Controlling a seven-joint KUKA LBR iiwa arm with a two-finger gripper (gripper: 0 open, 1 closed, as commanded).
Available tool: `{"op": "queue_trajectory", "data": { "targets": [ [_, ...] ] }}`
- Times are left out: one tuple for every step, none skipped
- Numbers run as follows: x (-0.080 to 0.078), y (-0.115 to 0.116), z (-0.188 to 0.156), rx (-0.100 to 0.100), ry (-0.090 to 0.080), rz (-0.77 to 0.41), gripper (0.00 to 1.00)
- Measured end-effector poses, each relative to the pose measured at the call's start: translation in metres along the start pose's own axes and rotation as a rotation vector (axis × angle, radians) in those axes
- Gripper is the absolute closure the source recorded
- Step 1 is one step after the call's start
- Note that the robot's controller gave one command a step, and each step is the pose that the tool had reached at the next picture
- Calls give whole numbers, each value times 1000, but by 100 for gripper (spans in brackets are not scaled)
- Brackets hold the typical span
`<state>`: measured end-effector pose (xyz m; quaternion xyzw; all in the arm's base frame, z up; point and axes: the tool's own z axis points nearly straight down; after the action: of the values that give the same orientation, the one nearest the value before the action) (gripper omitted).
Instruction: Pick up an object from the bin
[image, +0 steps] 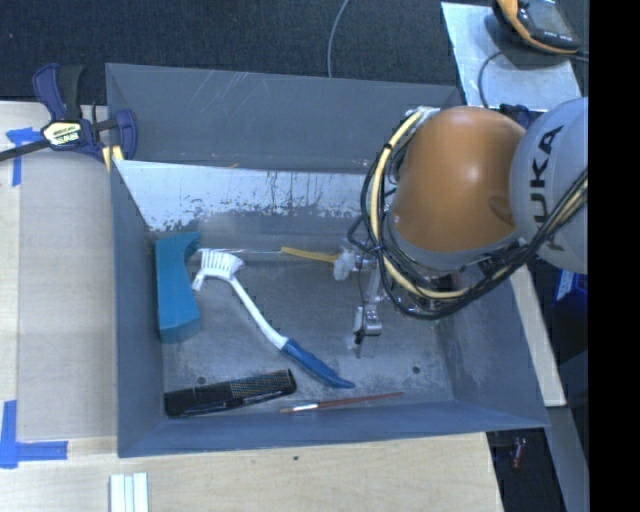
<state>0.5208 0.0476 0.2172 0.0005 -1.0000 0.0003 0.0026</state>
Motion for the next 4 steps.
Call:
{"op": "queue_trajectory", "data": {
  "targets": [
    [-2, 0, -5, -1, -9, 2, 0],
    [9, 34, 41, 0, -13, -83, 0],
    [12, 45, 114, 1, -19, -245, 0],
    [20, 72, 142, 6, -16, -448, 0]
  ]
}}
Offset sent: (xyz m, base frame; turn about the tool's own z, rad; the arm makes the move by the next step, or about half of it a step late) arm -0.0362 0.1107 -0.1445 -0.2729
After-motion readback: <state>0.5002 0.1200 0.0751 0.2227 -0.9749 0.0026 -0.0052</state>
